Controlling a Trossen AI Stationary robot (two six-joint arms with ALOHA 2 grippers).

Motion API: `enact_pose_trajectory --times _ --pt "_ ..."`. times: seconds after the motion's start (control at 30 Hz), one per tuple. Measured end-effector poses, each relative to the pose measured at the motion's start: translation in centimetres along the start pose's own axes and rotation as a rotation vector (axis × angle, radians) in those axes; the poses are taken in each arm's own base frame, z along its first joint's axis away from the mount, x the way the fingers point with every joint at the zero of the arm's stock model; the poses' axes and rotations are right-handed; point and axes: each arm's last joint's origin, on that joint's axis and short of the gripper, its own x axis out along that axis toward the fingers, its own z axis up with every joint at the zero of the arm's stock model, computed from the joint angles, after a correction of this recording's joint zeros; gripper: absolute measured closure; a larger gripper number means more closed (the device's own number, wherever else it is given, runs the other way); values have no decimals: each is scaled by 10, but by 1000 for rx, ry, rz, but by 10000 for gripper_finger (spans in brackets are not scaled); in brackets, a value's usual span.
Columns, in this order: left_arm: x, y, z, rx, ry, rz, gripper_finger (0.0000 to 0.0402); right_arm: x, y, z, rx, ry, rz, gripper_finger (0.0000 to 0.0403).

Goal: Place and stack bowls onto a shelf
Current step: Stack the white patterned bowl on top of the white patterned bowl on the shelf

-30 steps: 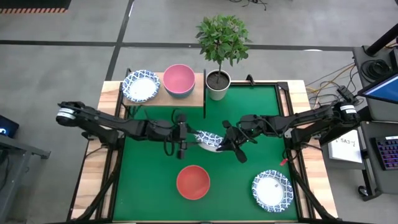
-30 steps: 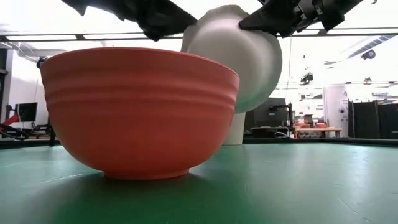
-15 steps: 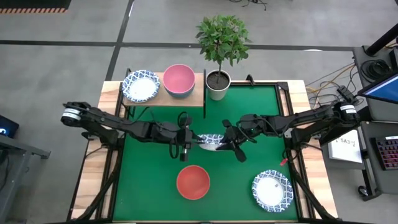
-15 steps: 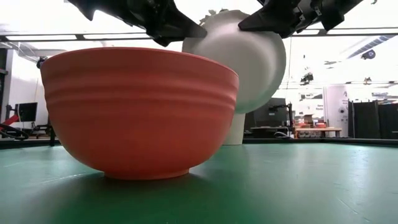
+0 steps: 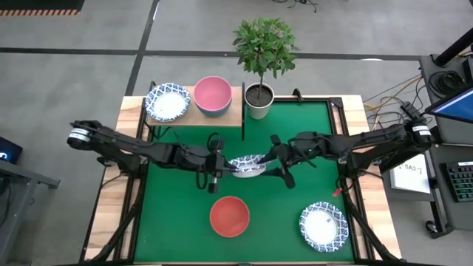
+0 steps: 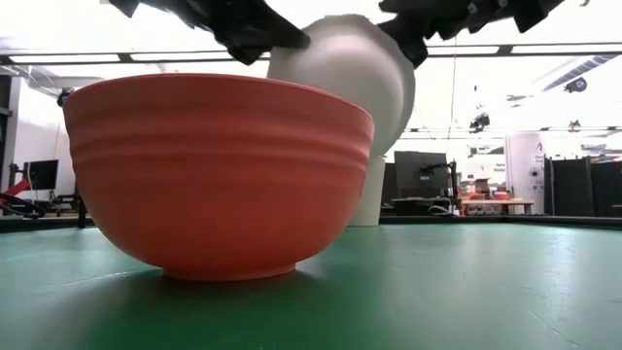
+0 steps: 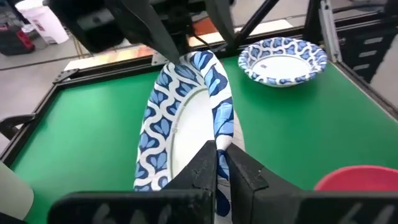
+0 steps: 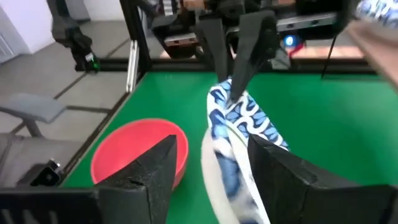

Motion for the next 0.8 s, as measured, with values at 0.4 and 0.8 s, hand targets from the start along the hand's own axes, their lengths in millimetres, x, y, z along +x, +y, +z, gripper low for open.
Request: enact_pose_trajectory --times 0.4,0.8 --pt "-72 -6 71 -10 204 35 401 -63 14 23 -22 -69 -45 205" --pt "-144 19 124 45 382 491 401 -67 15 10 -50 -38 -49 205"
